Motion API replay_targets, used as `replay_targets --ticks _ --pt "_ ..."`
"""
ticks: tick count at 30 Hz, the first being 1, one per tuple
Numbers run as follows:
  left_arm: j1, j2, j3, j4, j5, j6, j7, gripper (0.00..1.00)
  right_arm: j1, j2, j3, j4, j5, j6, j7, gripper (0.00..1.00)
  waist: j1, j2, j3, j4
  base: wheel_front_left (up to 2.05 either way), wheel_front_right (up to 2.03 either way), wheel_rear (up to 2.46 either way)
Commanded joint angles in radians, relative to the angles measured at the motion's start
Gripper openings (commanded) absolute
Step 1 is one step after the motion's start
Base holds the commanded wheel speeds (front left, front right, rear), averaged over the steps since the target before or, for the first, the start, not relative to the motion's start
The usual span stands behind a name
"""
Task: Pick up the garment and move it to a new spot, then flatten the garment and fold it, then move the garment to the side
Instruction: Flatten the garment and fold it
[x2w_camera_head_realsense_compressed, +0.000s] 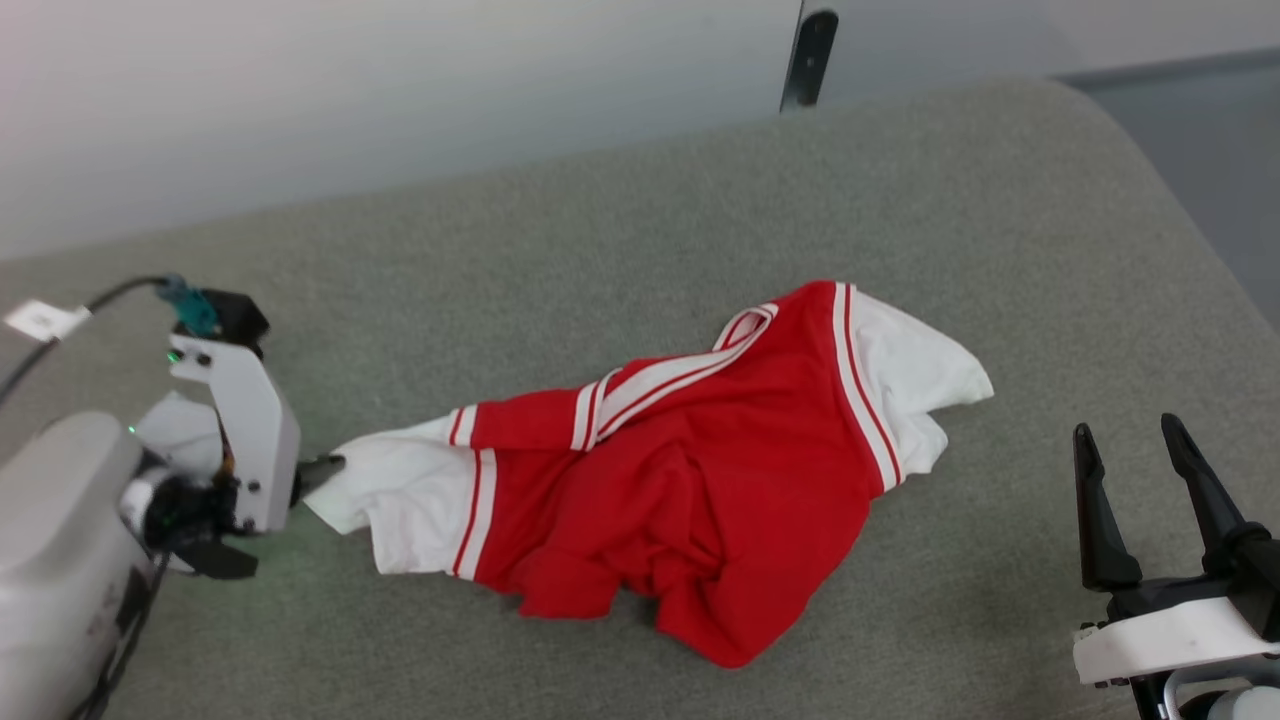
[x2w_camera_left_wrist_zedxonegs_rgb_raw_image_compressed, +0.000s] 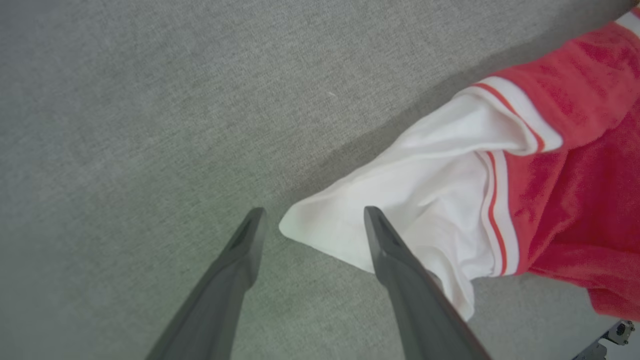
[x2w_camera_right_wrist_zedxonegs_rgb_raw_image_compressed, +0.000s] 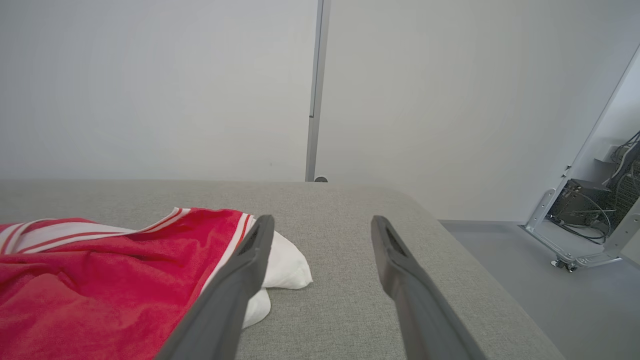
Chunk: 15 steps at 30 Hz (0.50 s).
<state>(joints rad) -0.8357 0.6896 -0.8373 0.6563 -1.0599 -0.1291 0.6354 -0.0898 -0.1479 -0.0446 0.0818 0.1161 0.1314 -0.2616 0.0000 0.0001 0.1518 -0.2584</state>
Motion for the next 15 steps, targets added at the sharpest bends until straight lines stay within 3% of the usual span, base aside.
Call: replay_targets --ticks 1,7,15 --pt "-0.007 -0.003 0.000 0.009 -0.012 -0.002 0.004 1.00 -0.010 0.000 0.002 -0.003 0.004 -0.001 -0.002 1.00 0.0000 -0.0001 0.036 -0.011 0.00 0.00 0.00" --pt "-0.059 -0.045 -0.057 0.111 -0.035 -0.002 0.095 1.00 -0.020 0.005 0.002 -0.012 -0.001 -0.001 0.000 1.00 0.0000 -0.0001 0.069 -0.008 0.00 0.00 0.00" --pt "-0.068 -0.097 -0.109 0.223 -0.042 0.001 0.140 1.00 -0.028 0.009 0.009 -0.024 -0.009 -0.001 0.011 1.00 0.0000 -0.0001 0.081 0.004 0.00 0.00 0.00"
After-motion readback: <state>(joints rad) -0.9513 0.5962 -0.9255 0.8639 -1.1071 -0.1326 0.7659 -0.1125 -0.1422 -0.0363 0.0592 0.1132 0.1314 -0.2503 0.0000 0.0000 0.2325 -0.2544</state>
